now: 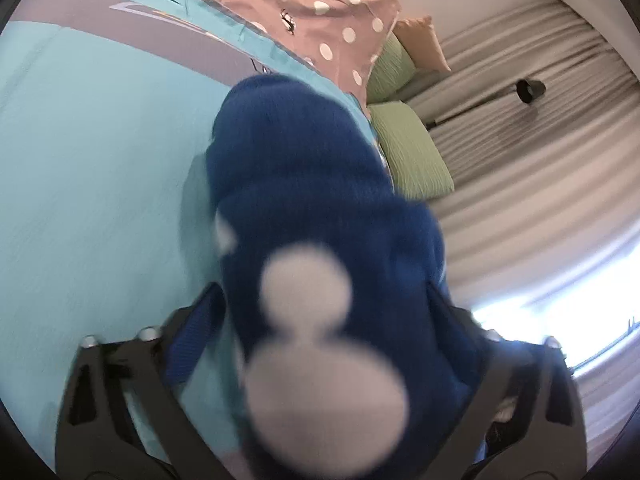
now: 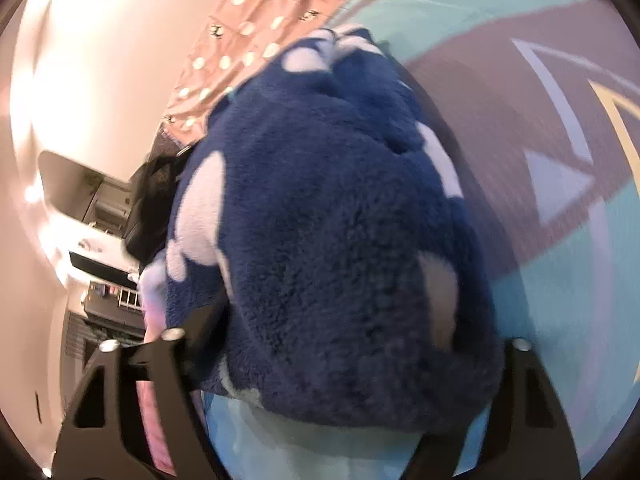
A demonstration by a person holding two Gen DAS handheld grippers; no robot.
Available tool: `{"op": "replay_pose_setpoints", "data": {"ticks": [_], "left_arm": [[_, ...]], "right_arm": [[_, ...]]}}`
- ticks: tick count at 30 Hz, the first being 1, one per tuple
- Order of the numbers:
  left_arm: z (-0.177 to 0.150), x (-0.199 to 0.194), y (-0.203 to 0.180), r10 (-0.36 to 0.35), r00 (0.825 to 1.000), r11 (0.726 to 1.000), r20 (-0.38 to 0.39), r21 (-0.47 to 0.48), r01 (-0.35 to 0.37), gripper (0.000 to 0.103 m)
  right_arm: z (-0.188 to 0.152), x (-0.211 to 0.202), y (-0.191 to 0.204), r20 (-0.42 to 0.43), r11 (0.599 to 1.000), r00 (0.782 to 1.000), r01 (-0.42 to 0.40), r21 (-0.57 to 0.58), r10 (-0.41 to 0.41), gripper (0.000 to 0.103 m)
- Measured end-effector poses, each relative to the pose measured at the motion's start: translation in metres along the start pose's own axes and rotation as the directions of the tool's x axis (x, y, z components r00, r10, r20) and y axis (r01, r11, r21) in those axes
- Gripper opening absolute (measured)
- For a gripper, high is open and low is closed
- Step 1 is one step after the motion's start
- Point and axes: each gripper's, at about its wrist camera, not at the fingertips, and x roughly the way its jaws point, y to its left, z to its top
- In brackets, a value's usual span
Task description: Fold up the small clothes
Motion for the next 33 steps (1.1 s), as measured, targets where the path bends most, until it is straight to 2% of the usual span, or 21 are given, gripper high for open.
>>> {"op": "replay_pose_setpoints", "data": {"ticks": [1, 2, 4, 6, 8, 9, 13, 15, 18, 20, 22, 25, 27, 29, 30, 31, 32, 33], "left_arm": [[0.002, 0.003, -0.005, -0.022, 1.0, 1.0, -0.003, -0.003, 0.022, 0.059], [0.004, 0.001, -0.017, -0.012, 1.0, 0.999, 0.017, 0.039, 0.011, 0.054], [0.013, -0.009, -0.042, 0.008, 0.998, 0.988, 0.065, 0.154, -0.018, 0.044], [0.034, -0.026, -0.06, 0.01, 0.993, 0.979, 0.12, 0.2, -0.034, 0.043], [0.067, -0.048, -0.079, 0.029, 0.978, 0.966, 0.206, 0.245, -0.08, 0.043], [0.08, -0.056, -0.085, 0.041, 0.971, 0.961, 0.237, 0.258, -0.104, 0.044], [0.154, -0.087, -0.099, 0.132, 0.918, 0.934, 0.374, 0.265, -0.241, 0.044], [0.192, -0.098, -0.097, 0.191, 0.878, 0.909, 0.44, 0.259, -0.328, 0.045], [0.232, -0.099, -0.087, 0.256, 0.83, 0.868, 0.496, 0.26, -0.423, 0.045], [0.257, -0.088, -0.068, 0.305, 0.792, 0.835, 0.529, 0.252, -0.49, 0.045], [0.28, -0.077, -0.044, 0.338, 0.77, 0.835, 0.541, 0.204, -0.51, 0.045], [0.304, -0.056, 0.01, 0.378, 0.756, 0.857, 0.534, 0.107, -0.504, 0.045], [0.31, -0.038, 0.05, 0.425, 0.751, 0.852, 0.506, 0.056, -0.52, 0.046], [0.31, -0.015, 0.095, 0.495, 0.751, 0.834, 0.438, 0.005, -0.552, 0.048], [0.307, 0.001, 0.12, 0.547, 0.744, 0.81, 0.383, -0.017, -0.587, 0.05], [0.301, 0.016, 0.138, 0.596, 0.717, 0.775, 0.361, -0.023, -0.632, 0.052], [0.297, 0.025, 0.151, 0.6, 0.727, 0.779, 0.334, -0.038, -0.626, 0.053], [0.302, 0.02, 0.162, 0.573, 0.752, 0.806, 0.326, -0.058, -0.59, 0.054]], "right_arm": [[0.005, -0.003, 0.006, 0.016, 0.999, 1.0, -0.006, -0.038, 0.006, 0.054], [0.011, -0.008, 0.015, 0.04, 0.996, 0.999, 0.008, -0.086, -0.005, 0.05], [0.025, -0.012, 0.036, 0.084, 0.977, 0.996, 0.059, -0.203, -0.043, 0.047], [0.048, -0.009, 0.056, 0.129, 0.951, 0.989, 0.108, -0.29, -0.072, 0.046], [0.08, -0.003, 0.07, 0.141, 0.937, 0.989, 0.098, -0.336, -0.053, 0.046], [0.107, 0.003, 0.08, 0.136, 0.928, 0.991, 0.069, -0.366, -0.02, 0.046], [0.203, 0.042, 0.122, 0.092, 0.895, 0.992, -0.035, -0.445, 0.084, 0.047], [0.255, 0.077, 0.143, 0.049, 0.892, 0.99, -0.095, -0.442, 0.129, 0.047], [0.316, 0.133, 0.165, 0.015, 0.9, 0.987, -0.137, -0.413, 0.157, 0.047], [0.344, 0.17, 0.176, 0.002, 0.897, 0.987, -0.143, -0.418, 0.158, 0.047], [0.365, 0.206, 0.183, -0.017, 0.89, 0.989, -0.142, -0.434, 0.15, 0.047], [0.389, 0.26, 0.182, -0.034, 0.881, 0.993, -0.12, -0.458, 0.117, 0.048], [0.399, 0.302, 0.171, -0.052, 0.886, 0.996, -0.089, -0.456, 0.073, 0.052], [0.399, 0.34, 0.148, -0.071, 0.907, 0.997, -0.013, -0.42, -0.019, 0.061], [0.398, 0.366, 0.128, -0.086, 0.921, 0.991, 0.059, -0.386, -0.1, 0.065], [0.396, 0.383, 0.11, -0.086, 0.931, 0.986, 0.104, -0.35, -0.142, 0.071], [0.392, 0.391, 0.088, -0.061, 0.951, 0.987, 0.127, -0.281, -0.15, 0.073], [0.389, 0.389, 0.081, -0.055, 0.96, 0.991, 0.102, -0.261, -0.12, 0.073]]}}
